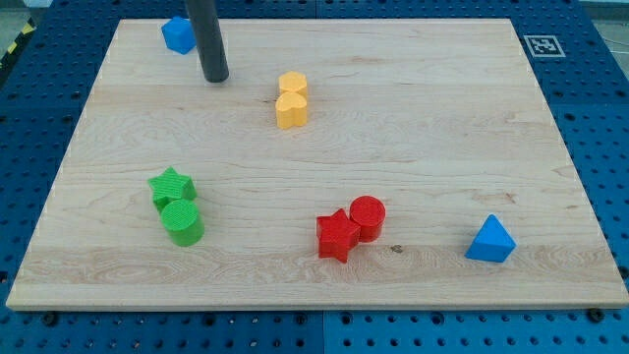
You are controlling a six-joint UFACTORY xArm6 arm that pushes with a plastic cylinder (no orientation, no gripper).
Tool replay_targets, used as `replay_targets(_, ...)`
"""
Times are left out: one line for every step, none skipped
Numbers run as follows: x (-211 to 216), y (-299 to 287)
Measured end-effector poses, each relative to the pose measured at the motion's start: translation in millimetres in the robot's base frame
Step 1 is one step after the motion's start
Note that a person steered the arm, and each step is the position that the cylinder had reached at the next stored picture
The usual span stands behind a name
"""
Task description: Slightly touch the bottom left side of yellow heart
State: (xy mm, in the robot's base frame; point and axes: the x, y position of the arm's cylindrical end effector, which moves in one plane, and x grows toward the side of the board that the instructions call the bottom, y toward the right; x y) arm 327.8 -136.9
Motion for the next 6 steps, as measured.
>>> replay_targets(26.8,5.4)
replay_targets(55.9,34.2)
replay_targets(73.4,77.4)
replay_targets(95.6,88.0)
replay_targets(110.0,96.2)
replay_targets(122.2,105.7)
